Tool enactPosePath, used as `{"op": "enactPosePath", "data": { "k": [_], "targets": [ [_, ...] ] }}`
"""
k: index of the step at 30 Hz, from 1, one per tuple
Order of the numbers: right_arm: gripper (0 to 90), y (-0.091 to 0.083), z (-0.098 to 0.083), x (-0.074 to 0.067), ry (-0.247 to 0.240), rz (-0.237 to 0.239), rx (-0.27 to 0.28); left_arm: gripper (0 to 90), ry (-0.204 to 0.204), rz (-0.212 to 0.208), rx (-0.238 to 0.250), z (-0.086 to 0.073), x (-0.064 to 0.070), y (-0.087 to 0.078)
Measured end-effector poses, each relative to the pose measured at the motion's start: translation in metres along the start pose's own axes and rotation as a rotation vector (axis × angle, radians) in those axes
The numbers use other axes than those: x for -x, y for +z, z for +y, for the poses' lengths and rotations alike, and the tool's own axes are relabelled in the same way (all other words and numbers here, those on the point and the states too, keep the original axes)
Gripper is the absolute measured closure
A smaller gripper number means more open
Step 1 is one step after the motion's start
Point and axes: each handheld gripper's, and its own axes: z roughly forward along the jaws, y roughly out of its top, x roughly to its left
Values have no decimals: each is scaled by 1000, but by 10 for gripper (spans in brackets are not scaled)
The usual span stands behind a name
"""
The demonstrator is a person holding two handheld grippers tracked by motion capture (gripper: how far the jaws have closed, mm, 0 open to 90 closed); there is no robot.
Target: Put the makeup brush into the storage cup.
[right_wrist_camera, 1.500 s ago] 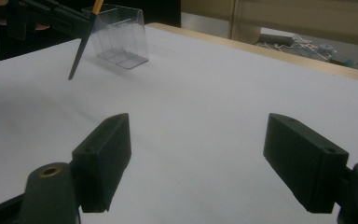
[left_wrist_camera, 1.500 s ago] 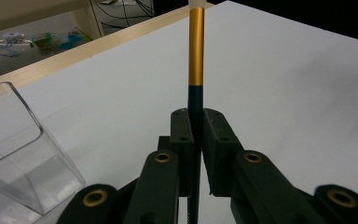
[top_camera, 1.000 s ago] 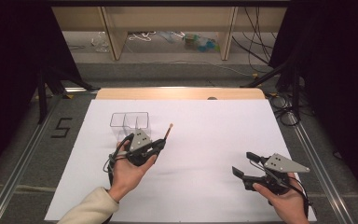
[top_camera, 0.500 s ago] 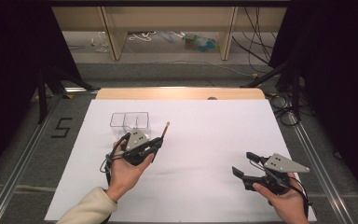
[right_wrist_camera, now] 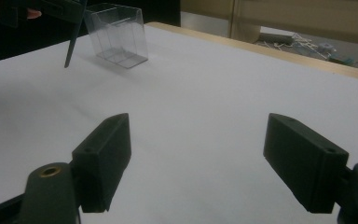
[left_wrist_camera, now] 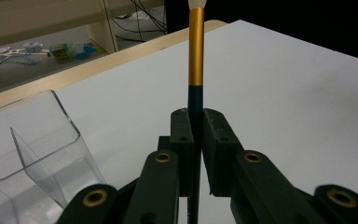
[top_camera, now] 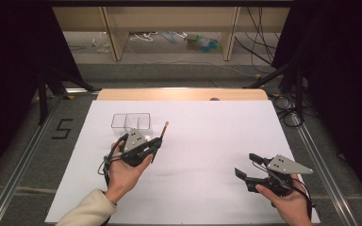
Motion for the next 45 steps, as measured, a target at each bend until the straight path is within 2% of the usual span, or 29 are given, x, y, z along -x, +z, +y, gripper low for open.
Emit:
{"op": "enactPosePath", "data": {
  "k": [5,6,9,10,12,14,21,24,26,45],
  "targets": [
    [241,0,0,0,1,-2,-3,828,-12,2,8,0,0,-1],
    [242,0,0,0,1,-2,-3,828,0,6,9,0,-1,-1],
    [242,0,0,0,0,-3,-2,828,-1,8,15,1,-1,-1],
    [242,0,0,1,-14,-7,7,828,-3,8,17,1,-1,-1],
    [242,0,0,0,1,-1,2,828,-3,9,23,1,-1,-2],
    [242,0,0,1,-17,-9,9,828,-6,11,27,1,-2,-2],
    [242,0,0,1,-15,-8,9,828,-18,13,37,1,-3,-3],
    [242,0,0,2,-15,-6,4,828,-10,18,39,1,-4,-3],
    [242,-1,0,1,2,2,-6,828,-14,20,42,1,-4,-3],
    [241,-1,0,1,9,10,1,828,-18,29,61,1,-8,-5]
  ]
}}
